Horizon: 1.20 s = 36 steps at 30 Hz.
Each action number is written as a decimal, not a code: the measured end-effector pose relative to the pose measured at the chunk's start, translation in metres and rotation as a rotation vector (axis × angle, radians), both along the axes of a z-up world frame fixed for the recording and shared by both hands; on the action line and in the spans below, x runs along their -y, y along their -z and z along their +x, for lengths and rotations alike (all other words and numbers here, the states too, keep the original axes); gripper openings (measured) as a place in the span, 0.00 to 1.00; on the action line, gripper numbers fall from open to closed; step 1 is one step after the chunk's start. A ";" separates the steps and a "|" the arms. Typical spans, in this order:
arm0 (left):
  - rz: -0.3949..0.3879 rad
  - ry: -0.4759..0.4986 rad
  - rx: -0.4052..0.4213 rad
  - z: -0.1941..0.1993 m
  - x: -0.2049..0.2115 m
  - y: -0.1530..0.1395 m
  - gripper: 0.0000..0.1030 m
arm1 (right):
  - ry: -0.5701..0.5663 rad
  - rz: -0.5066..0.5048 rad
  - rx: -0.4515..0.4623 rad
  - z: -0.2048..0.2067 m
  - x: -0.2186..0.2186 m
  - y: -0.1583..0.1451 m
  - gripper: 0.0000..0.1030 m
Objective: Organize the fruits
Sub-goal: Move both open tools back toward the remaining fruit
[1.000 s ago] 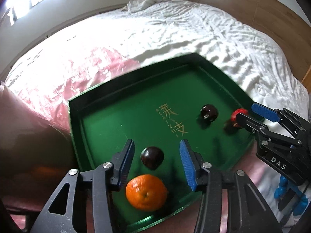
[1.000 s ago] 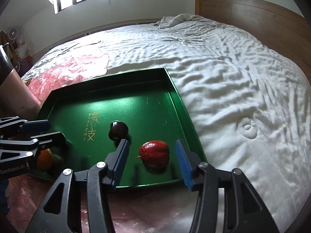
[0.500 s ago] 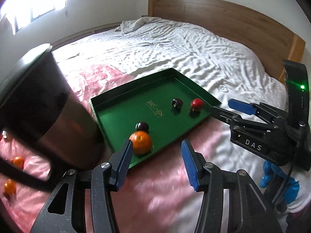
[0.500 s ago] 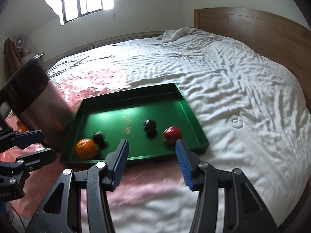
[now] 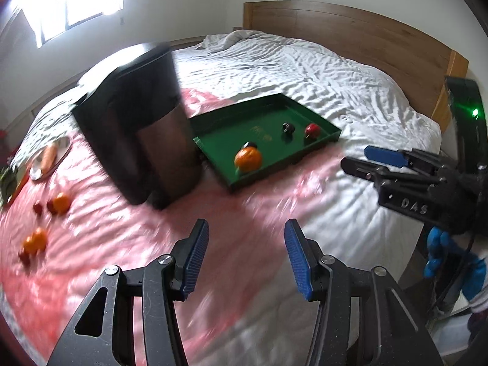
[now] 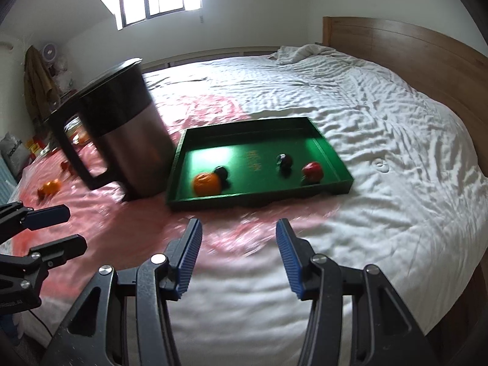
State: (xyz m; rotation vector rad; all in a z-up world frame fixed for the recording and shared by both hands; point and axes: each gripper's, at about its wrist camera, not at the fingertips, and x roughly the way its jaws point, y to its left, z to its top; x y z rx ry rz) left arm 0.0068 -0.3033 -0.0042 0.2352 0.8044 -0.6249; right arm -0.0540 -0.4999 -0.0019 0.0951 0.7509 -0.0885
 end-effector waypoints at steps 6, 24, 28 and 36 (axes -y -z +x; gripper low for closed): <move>0.008 -0.050 0.025 -0.014 -0.063 0.001 0.45 | -0.094 -0.001 0.010 -0.008 -0.056 -0.011 0.86; 0.020 -0.299 0.001 0.023 -0.237 0.026 0.45 | -0.424 0.034 -0.043 0.046 -0.227 0.005 0.86; 0.019 -0.348 -0.023 0.036 -0.272 0.033 0.45 | -0.477 0.032 -0.061 0.064 -0.254 0.010 0.86; 0.054 -0.435 -0.052 0.079 -0.336 0.045 0.45 | -0.562 0.019 -0.098 0.112 -0.298 0.025 0.86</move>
